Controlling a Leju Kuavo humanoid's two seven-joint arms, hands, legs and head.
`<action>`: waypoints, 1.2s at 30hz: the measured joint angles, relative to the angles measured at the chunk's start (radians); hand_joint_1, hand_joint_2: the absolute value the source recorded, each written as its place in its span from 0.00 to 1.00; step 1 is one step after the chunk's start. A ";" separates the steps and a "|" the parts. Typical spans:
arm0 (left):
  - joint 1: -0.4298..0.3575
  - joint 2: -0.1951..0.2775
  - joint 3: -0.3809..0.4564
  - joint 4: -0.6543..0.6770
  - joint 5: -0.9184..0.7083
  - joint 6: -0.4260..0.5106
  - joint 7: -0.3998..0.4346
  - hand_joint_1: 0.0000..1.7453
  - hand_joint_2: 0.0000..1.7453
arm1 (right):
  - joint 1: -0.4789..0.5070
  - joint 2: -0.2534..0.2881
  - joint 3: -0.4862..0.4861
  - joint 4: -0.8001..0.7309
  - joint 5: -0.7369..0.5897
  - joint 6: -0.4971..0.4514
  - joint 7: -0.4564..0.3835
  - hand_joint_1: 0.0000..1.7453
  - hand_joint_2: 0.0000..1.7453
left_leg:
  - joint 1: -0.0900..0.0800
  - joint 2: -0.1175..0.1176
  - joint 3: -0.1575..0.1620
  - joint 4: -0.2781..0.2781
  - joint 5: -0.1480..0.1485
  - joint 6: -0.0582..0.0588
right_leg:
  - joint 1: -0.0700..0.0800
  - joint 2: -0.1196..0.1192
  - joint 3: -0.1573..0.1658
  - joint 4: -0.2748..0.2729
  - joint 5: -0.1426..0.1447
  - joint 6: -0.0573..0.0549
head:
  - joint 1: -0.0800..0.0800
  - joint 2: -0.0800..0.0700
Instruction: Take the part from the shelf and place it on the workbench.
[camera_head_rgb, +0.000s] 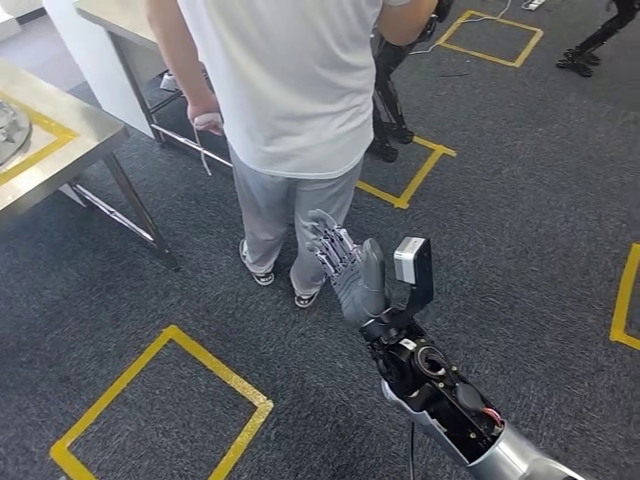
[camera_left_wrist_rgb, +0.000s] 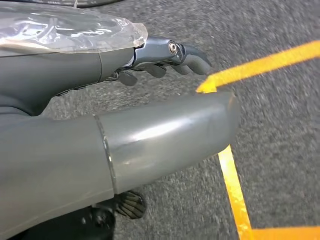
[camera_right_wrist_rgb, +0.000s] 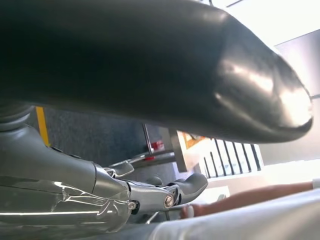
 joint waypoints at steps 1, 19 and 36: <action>-0.001 0.001 0.000 0.000 0.000 0.000 0.000 0.00 0.00 | -0.001 0.000 0.000 0.000 0.000 0.000 0.000 0.00 0.00 | 0.001 -0.024 0.034 -0.078 0.037 0.004 | 0.000 0.012 -0.001 0.001 0.001 0.002 | -0.001 0.000; 0.005 0.000 0.000 0.000 -0.002 -0.010 -0.017 0.00 0.00 | -0.001 -0.001 0.002 0.003 0.007 -0.003 -0.009 0.00 0.00 | -0.010 0.106 0.117 -0.219 0.064 0.017 | 0.007 -0.134 0.016 0.019 -0.035 0.037 | 0.025 0.000; 0.008 0.006 0.000 0.000 0.006 -0.010 -0.014 0.00 0.00 | 0.003 0.001 0.004 0.003 0.018 -0.005 -0.007 0.00 0.00 | 0.000 -0.043 0.077 -0.214 0.092 0.005 | 0.002 0.066 0.017 0.001 -0.028 0.021 | -0.002 0.000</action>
